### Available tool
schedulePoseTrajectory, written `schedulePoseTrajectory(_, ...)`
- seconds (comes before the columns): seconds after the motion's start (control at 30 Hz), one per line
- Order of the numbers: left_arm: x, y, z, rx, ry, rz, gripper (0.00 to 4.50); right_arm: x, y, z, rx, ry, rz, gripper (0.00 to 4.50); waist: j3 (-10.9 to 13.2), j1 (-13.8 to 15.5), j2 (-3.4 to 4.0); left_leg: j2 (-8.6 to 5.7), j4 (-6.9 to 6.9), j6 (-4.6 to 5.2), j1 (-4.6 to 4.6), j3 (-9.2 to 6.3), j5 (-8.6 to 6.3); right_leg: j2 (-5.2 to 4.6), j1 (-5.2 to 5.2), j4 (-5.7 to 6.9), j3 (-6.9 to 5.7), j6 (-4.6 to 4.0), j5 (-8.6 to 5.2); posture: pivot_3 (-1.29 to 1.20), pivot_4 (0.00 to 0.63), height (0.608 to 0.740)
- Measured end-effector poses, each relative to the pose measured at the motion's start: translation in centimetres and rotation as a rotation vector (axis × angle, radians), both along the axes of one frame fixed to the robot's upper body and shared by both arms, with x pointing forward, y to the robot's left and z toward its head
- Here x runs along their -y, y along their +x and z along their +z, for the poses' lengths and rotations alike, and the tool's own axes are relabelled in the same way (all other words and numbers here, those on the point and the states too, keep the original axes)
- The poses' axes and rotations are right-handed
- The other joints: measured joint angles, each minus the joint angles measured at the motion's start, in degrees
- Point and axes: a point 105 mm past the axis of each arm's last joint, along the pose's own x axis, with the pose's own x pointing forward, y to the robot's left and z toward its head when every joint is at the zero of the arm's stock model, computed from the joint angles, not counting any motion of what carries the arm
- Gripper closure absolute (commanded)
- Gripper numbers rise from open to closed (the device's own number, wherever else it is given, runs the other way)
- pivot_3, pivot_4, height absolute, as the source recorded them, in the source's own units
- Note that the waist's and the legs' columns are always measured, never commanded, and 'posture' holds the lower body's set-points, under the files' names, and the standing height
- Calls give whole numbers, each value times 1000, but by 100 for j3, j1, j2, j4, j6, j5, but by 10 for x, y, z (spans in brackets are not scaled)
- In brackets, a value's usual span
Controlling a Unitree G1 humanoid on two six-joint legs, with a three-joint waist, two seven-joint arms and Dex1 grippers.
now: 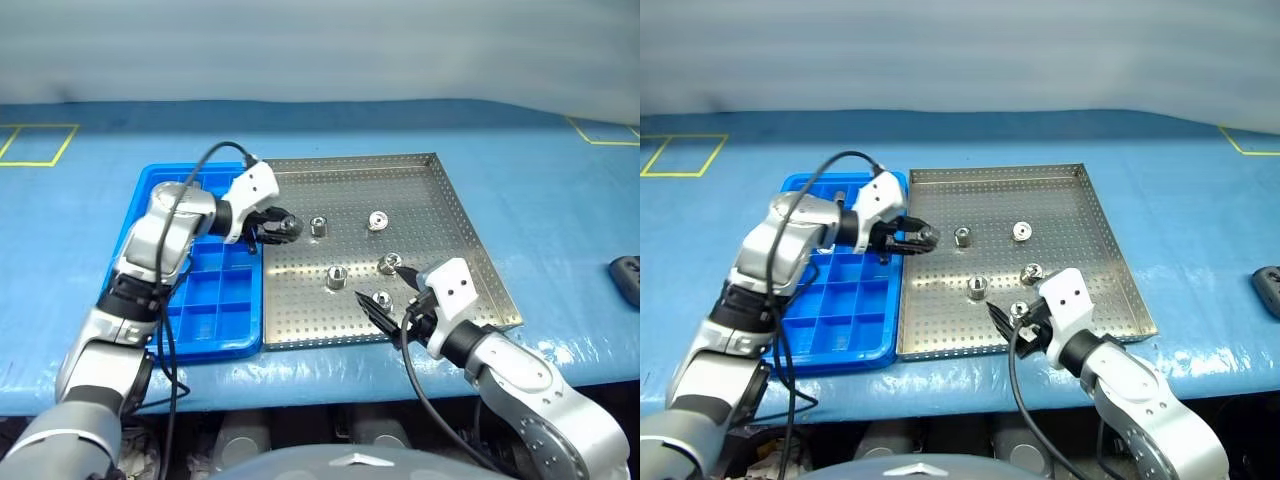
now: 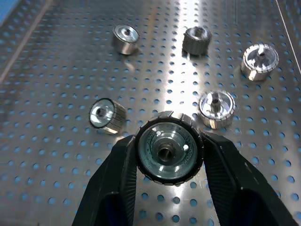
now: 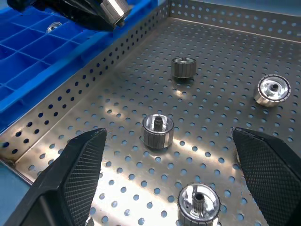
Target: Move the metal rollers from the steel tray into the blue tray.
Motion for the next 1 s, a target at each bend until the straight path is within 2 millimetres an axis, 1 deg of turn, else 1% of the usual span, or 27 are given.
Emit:
schedulePoseTrajectory(0.13, -23, 3, 12, 97, -177, 285, 2713, -8, 9, 3, 17, -10, 54, 0, 0, 139, -2, -3, 7, 0, -2, -2, 0, -3, 5, -1, -5, 5, 3, 172, 150, 740)
schedulePoseTrajectory(0.23, -46, 4, 13, 155, -236, 507, 2713, -14, 15, 4, 23, -17, 100, 0, 1, 247, -4, -4, 10, 0, -1, -3, 0, -3, 7, -1, -5, 7, 5, 218, 150, 740)
schedulePoseTrajectory(0.37, -78, -6, 4, 213, -236, 777, 2713, -25, 21, 7, 34, -32, 178, 0, 2, 357, -7, -4, 9, 0, -2, -7, 0, -3, 8, -2, -8, 7, 6, 255, 150, 740)
schedulePoseTrajectory(0.5, -97, -15, -10, 231, -198, 946, 2713, -35, 24, 6, 30, -39, 236, 0, 2, 512, -8, -5, 10, 0, -2, -10, 0, -4, 9, -3, -11, 6, 6, 275, 150, 740)
schedulePoseTrajectory(0.6, -109, -23, -25, 220, -174, 1084, 2713, -43, 25, 3, 35, -60, 275, 0, 2, 593, -10, -7, 14, 0, -3, -10, 0, -7, 11, -3, -13, 6, 6, 288, 150, 740)
schedulePoseTrajectory(0.67, -115, -27, -33, 211, -148, 1136, 2713, -47, 24, 1, 30, -57, 295, 0, 2, 639, -13, -6, 14, 0, -6, -14, 0, -7, 11, -4, -17, 6, 6, 288, 150, 740)
schedulePoseTrajectory(0.77, -119, -29, -37, 209, -137, 1185, 2713, -50, 23, -2, 23, -57, 308, 0, 2, 679, -13, -6, 16, 0, -7, -17, 0, -9, 11, -4, -21, 6, 6, 284, 150, 740)
schedulePoseTrajectory(0.9, -116, -30, -45, 178, -121, 1190, 2713, -51, 23, -2, 23, -50, 305, 0, 2, 692, -12, -6, 16, 0, -7, -18, 0, -9, 12, -4, -22, 5, 6, 264, 150, 740)
schedulePoseTrajectory(1.0, -119, -31, -54, 143, -99, 1221, 2713, -51, 21, -4, 16, -46, 298, 0, 3, 685, -13, -5, 15, 0, -7, -19, 0, -8, 11, -4, -23, 4, 5, 264, 150, 740)
